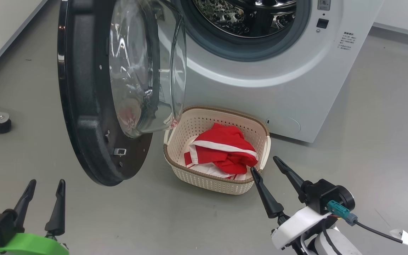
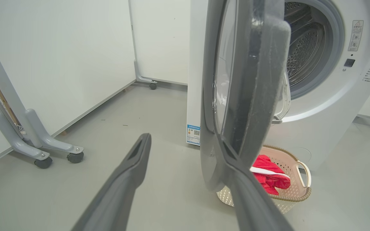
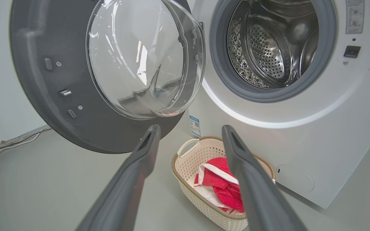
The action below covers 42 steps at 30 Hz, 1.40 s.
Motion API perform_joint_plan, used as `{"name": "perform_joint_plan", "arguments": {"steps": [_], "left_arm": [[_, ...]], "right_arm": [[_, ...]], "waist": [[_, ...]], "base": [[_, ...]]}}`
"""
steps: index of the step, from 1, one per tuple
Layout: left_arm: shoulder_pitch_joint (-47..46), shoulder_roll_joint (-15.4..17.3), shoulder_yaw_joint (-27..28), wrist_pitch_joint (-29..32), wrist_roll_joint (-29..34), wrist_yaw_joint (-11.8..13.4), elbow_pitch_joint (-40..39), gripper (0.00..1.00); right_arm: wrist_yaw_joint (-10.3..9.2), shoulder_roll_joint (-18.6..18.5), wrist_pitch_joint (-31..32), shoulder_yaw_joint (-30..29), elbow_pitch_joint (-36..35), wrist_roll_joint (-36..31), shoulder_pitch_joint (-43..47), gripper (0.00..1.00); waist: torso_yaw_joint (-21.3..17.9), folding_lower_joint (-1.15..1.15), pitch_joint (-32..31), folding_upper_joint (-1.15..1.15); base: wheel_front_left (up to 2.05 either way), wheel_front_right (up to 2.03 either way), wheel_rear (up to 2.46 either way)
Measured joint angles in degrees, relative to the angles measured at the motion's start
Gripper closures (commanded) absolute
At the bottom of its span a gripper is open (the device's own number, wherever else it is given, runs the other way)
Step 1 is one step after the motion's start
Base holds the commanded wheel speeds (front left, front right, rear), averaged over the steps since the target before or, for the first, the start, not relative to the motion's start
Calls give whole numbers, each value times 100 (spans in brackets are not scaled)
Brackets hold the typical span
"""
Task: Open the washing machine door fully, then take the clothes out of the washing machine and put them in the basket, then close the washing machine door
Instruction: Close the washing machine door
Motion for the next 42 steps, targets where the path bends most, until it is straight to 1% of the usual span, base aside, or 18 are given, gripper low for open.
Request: {"name": "perform_joint_plan", "arguments": {"steps": [33,34,35,36,42], "left_arm": [[-7,53,-110,-171,0,0,199,0],[-7,53,-120,-171,-1,0,207,28],[-7,52,-129,-171,-2,0,213,78],[-8,52,-141,-171,-5,0,222,100],[-8,32,-162,-171,-109,0,290,100]], "right_arm": [[-1,15,0,-4,-10,0,66,0],[-1,15,0,-5,-10,0,66,0],[-1,16,0,-5,-11,0,66,0],[-1,16,0,-5,-11,0,66,0],[-1,24,0,-8,-13,-1,66,0]], "waist": [[-4,0,35,0],[-4,0,38,0],[-4,0,42,0],[-5,0,45,0],[-7,0,64,0]], "base": [[0,0,0],[0,0,0],[0,0,0],[0,0,0],[0,0,0]]}}
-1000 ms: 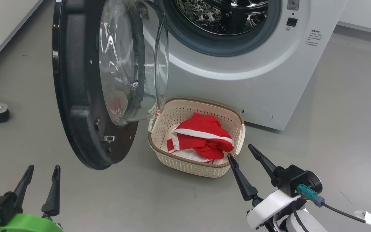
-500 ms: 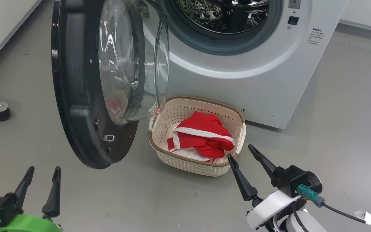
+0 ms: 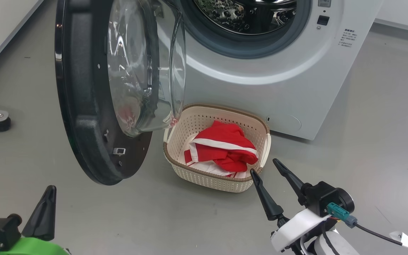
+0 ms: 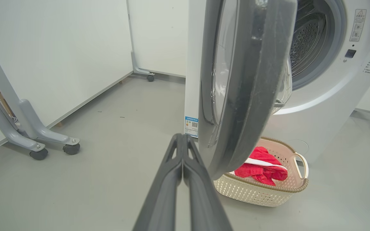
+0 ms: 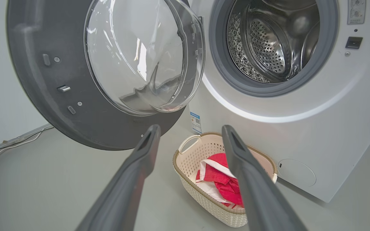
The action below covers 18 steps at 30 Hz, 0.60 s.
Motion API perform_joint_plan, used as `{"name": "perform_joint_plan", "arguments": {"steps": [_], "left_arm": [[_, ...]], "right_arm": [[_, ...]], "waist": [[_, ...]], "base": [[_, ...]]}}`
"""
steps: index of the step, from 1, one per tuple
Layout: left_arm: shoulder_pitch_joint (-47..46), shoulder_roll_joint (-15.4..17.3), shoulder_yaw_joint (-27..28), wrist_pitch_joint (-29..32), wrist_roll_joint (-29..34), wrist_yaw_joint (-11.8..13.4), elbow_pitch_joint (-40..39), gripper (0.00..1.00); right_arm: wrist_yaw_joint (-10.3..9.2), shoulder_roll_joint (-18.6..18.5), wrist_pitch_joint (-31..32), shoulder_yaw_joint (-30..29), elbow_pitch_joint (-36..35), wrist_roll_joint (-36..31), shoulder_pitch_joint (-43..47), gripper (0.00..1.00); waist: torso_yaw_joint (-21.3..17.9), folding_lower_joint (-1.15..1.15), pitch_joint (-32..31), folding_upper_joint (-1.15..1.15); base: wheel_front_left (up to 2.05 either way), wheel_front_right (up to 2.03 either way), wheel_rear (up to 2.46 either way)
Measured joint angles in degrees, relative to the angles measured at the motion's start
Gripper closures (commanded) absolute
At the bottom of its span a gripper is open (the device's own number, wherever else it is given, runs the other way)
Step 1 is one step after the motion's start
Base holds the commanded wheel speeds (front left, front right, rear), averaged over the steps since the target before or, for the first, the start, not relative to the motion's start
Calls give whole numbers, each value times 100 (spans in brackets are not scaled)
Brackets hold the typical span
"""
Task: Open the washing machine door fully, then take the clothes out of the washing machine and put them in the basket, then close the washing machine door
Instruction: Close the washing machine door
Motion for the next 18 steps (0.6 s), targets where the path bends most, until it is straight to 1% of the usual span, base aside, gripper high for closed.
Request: {"name": "perform_joint_plan", "arguments": {"steps": [5,9,13,16,18], "left_arm": [[-12,36,-30,0,-1,0,22,100],[-75,142,15,60,-75,0,14,100],[-340,135,157,252,-584,0,-55,100],[-553,101,334,502,-1127,0,-104,100],[-674,10,474,737,-1626,0,-109,100]], "right_arm": [[0,2,0,-5,-1,0,0,0],[0,2,-1,-5,-2,0,-1,0],[1,3,-1,-9,-3,0,-1,0],[1,4,-1,-10,-4,0,-1,0],[1,5,-1,-9,-4,0,-2,0]], "waist": [[-1,0,20,0],[-1,0,32,0],[-3,0,36,0],[-8,0,37,0],[-15,0,37,0]], "base": [[0,0,0],[0,0,0],[0,0,0],[0,0,0],[0,0,0]]}}
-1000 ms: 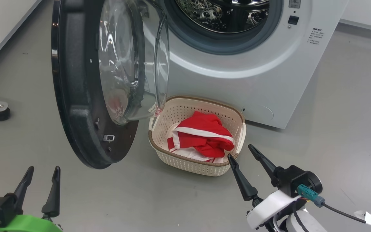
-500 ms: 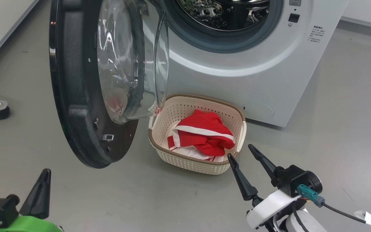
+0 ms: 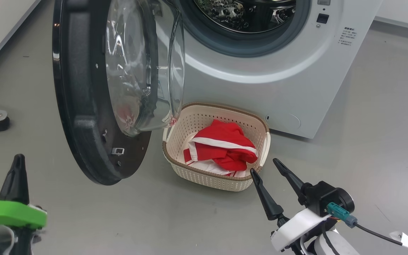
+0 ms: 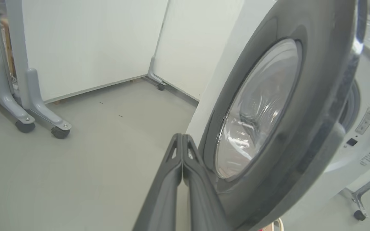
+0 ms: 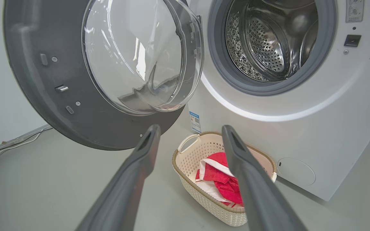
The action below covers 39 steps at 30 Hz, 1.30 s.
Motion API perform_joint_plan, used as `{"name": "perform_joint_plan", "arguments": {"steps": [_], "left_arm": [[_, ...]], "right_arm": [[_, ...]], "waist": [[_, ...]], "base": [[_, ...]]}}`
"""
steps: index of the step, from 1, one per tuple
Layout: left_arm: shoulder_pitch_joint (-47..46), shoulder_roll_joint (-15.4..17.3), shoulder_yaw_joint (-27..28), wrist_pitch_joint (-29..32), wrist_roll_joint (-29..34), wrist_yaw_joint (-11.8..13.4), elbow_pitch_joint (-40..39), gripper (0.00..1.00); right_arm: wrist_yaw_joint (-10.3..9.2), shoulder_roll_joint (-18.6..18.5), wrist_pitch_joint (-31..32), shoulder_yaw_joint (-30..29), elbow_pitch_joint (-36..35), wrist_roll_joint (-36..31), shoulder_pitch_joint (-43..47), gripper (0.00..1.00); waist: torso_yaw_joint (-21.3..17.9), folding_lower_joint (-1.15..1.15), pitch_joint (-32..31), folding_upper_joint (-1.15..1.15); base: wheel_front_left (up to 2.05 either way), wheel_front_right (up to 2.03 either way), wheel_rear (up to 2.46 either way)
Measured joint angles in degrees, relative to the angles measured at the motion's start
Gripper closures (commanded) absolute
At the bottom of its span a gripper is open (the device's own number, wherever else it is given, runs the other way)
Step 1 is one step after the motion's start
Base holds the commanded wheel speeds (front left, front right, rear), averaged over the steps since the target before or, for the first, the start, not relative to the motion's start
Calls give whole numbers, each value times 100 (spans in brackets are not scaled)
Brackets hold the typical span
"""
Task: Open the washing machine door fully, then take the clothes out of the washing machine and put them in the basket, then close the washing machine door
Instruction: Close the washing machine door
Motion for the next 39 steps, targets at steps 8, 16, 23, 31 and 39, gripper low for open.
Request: {"name": "perform_joint_plan", "arguments": {"steps": [8,16,23,31,39], "left_arm": [[-489,-821,922,1085,-2494,49,69,100],[-886,-1160,1191,2372,-4109,659,46,100],[-918,-1163,1224,3044,-4673,1124,-21,100],[-920,-1165,1241,3599,-5194,1295,-193,100],[-888,-1163,1233,3885,-5441,1345,-356,100]], "right_arm": [[0,9,0,21,1,0,-2,0],[0,9,0,1,1,0,-2,0],[0,9,0,-4,1,-1,-2,0],[1,7,0,-1,4,-4,-2,0],[5,8,0,85,8,-29,-40,0]], "waist": [[-84,0,19,0],[-151,0,30,0],[-190,0,36,0],[-243,0,62,0],[-371,0,141,0]], "base": [[0,0,0],[0,0,0],[0,0,0],[0,0,0],[0,0,0]]}}
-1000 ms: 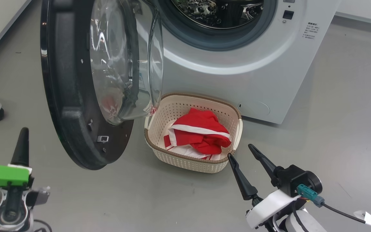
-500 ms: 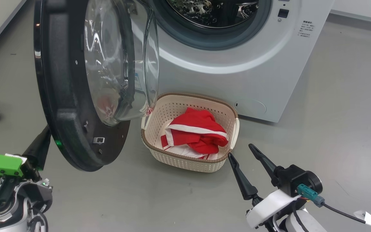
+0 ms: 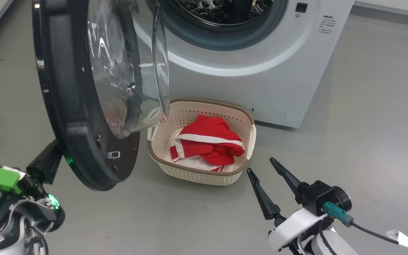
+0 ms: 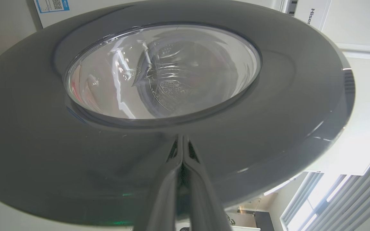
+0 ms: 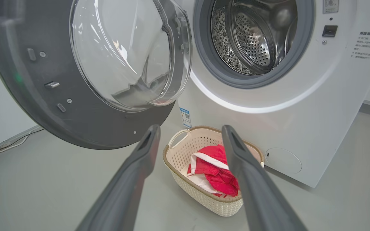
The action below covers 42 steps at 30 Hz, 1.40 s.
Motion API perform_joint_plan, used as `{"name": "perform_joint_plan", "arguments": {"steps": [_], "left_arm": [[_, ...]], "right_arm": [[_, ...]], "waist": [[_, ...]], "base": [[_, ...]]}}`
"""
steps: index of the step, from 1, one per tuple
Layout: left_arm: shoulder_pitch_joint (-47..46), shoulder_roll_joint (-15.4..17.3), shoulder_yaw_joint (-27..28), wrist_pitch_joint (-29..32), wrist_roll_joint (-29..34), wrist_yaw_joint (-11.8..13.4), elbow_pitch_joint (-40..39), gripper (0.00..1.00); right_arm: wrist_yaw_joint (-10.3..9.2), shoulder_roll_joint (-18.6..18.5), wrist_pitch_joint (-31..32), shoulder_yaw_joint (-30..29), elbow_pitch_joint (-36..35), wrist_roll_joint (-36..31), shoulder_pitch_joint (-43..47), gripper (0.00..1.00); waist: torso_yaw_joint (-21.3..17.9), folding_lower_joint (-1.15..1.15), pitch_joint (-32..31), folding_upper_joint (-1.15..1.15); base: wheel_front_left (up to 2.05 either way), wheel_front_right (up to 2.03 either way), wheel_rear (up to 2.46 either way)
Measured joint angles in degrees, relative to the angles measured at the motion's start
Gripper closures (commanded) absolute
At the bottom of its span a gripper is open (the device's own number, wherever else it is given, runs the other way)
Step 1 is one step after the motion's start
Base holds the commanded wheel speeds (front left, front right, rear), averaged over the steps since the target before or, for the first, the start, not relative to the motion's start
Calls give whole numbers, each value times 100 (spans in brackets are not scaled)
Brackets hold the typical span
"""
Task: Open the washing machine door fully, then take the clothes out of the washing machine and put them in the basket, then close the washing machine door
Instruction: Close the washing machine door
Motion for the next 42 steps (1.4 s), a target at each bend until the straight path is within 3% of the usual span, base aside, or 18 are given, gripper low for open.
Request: {"name": "perform_joint_plan", "arguments": {"steps": [13,27,42], "left_arm": [[288,-33,-201,308,-242,54,-319,100],[370,-67,-393,310,-490,59,-563,100],[57,-87,-391,-394,-565,60,-526,100]], "right_arm": [[-33,-1,0,-24,1,-65,-158,0],[-169,-1,-7,-221,-77,-96,-286,0],[-205,22,-8,-261,-207,-31,-294,0]], "waist": [[-509,0,195,0],[-1425,0,464,0],[-2547,0,784,0]], "base": [[0,0,0],[0,0,0],[0,0,0]]}}
